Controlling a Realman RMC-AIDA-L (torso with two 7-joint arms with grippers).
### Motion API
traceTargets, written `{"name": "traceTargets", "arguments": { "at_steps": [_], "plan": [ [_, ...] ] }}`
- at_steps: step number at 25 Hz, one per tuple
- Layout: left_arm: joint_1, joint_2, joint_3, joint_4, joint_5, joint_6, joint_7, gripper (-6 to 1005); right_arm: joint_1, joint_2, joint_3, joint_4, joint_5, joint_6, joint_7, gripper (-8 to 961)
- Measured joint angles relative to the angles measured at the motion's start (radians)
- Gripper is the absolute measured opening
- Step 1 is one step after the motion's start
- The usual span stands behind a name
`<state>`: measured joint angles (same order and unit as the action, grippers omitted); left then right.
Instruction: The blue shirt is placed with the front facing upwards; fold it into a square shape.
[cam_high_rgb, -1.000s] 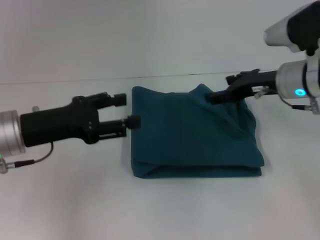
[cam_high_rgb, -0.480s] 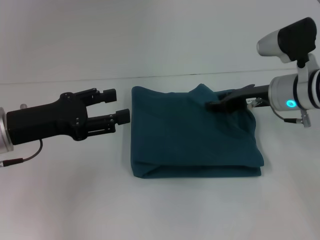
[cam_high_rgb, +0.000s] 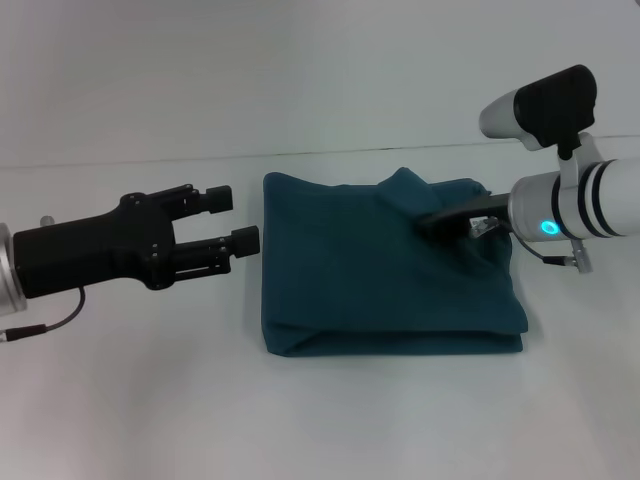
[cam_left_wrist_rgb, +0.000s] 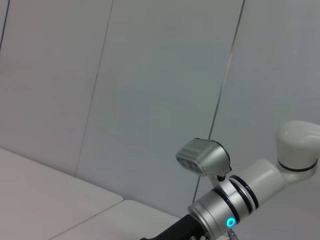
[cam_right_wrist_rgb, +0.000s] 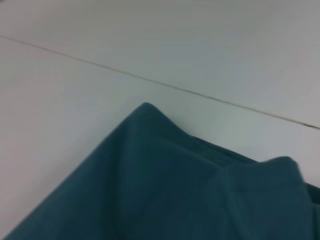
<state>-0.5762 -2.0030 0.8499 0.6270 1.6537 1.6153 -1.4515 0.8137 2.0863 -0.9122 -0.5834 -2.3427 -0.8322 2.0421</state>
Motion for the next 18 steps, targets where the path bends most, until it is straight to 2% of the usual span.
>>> {"name": "traceTargets", "arguments": {
  "at_steps": [4,7,18],
  "plan": [
    [0.006,-0.001,-0.003,0.001,0.000,0.000,0.001,793,0.003,0.004,-0.026,-0.017,0.035,-0.024,0.004,212],
    [0.009,-0.002,-0.005,0.002,0.000,0.000,0.001,794,0.010,0.005,-0.048,-0.026,0.044,-0.027,0.016,67],
    [0.011,-0.004,-0.005,0.002,0.000,0.000,0.003,794,0.016,0.007,-0.086,0.020,0.052,0.048,0.024,70]
  ]
}}
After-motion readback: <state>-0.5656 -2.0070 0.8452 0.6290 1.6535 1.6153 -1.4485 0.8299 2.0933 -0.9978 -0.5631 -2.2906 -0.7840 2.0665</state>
